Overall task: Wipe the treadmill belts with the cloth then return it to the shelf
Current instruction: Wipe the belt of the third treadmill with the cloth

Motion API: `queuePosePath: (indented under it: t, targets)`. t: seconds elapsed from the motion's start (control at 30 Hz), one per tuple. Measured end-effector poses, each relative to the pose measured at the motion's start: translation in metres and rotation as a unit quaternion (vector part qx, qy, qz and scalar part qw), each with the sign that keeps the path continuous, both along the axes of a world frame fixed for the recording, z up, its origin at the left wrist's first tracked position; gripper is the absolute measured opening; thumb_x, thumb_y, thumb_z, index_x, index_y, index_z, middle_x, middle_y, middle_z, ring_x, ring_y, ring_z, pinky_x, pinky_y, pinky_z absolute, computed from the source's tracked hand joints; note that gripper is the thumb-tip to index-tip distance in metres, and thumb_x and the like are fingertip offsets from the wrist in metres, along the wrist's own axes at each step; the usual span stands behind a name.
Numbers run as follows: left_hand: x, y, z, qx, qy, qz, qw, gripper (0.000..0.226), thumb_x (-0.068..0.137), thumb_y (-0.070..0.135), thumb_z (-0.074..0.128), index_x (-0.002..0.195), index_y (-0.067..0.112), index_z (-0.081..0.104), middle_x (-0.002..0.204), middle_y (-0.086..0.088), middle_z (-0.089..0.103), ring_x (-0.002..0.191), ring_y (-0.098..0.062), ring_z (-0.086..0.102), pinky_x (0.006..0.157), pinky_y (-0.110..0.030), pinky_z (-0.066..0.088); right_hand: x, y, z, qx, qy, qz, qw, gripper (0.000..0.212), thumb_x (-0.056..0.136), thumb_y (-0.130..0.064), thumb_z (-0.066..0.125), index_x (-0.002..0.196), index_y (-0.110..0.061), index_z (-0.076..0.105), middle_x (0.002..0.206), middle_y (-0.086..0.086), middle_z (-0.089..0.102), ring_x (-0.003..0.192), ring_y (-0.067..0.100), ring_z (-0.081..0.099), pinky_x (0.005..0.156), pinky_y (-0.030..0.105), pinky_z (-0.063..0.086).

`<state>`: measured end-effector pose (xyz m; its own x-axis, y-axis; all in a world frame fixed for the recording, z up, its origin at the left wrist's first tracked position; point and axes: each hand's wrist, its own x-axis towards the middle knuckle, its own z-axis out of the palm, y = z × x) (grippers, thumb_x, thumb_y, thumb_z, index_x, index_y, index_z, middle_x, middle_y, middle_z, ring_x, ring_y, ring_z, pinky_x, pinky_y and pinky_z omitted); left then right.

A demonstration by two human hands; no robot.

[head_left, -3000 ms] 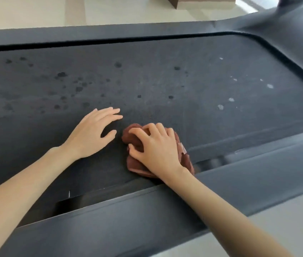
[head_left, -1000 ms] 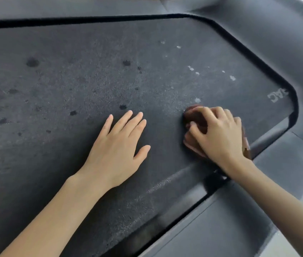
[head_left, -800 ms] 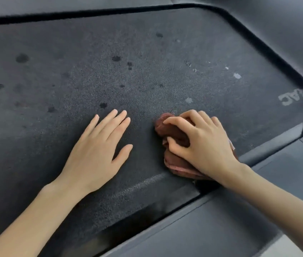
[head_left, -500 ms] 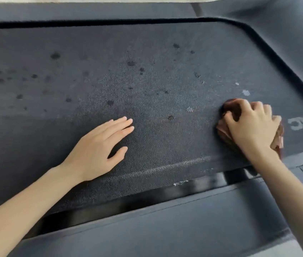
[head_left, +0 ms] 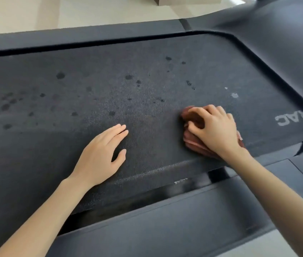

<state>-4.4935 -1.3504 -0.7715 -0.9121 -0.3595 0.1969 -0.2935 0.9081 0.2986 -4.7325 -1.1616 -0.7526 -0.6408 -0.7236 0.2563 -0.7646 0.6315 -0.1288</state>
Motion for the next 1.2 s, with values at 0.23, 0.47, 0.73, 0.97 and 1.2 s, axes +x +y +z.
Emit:
queuePosePath:
  t: [0.23,0.47,0.73,0.97,1.2]
  targets:
    - [-0.003,-0.003,-0.002,-0.012,-0.002,-0.028,1.000,0.057,0.085,0.042,0.038,0.129,0.010,0.054,0.137,-0.001,0.050,0.131,-0.017,0.042,0.110,-0.034,0.028,-0.045,0.014,0.000,0.008,-0.012,-0.320,0.947,0.040,0.087,-0.043,0.047,0.115,-0.018,0.058,0.120,0.019,0.056,0.116,0.038,0.043,0.099,0.051,0.029]
    - [0.000,-0.003,0.001,0.013,0.008,-0.007,1.000,0.065,0.081,0.031,0.061,0.137,0.003,0.042,0.143,-0.010,0.043,0.132,-0.024,0.040,0.106,-0.035,0.032,0.077,-0.095,-0.007,-0.006,0.051,-0.062,0.997,0.032,0.084,-0.045,0.050,0.104,-0.025,0.063,0.099,0.004,0.062,0.098,0.027,0.052,0.080,0.040,0.034]
    - [0.005,-0.007,0.002,0.025,-0.008,-0.024,0.999,0.057,0.083,0.036,0.038,0.127,0.003,0.054,0.134,-0.012,0.052,0.129,-0.028,0.044,0.107,-0.040,0.036,0.052,-0.064,0.002,0.003,-0.004,-0.009,1.000,0.033,0.083,-0.045,0.055,0.111,-0.032,0.065,0.104,-0.001,0.063,0.101,0.027,0.055,0.084,0.043,0.043]
    - [0.003,-0.009,-0.001,0.012,-0.008,-0.060,0.998,0.057,0.085,0.036,0.033,0.127,0.006,0.055,0.136,-0.010,0.051,0.131,-0.027,0.041,0.111,-0.043,0.030,-0.033,0.052,0.017,-0.016,-0.045,-0.296,0.954,0.033,0.087,-0.041,0.051,0.117,-0.032,0.061,0.121,0.010,0.058,0.117,0.033,0.047,0.098,0.047,0.038]
    - [-0.077,0.042,0.010,0.009,-0.012,-0.141,0.990,0.057,0.093,0.041,0.038,0.142,0.012,0.036,0.152,-0.004,0.029,0.143,-0.019,0.018,0.117,-0.040,0.012,0.017,0.050,-0.003,0.013,0.046,-0.168,0.985,0.030,0.085,-0.043,0.056,0.112,-0.030,0.061,0.104,0.005,0.059,0.101,0.031,0.051,0.084,0.044,0.037]
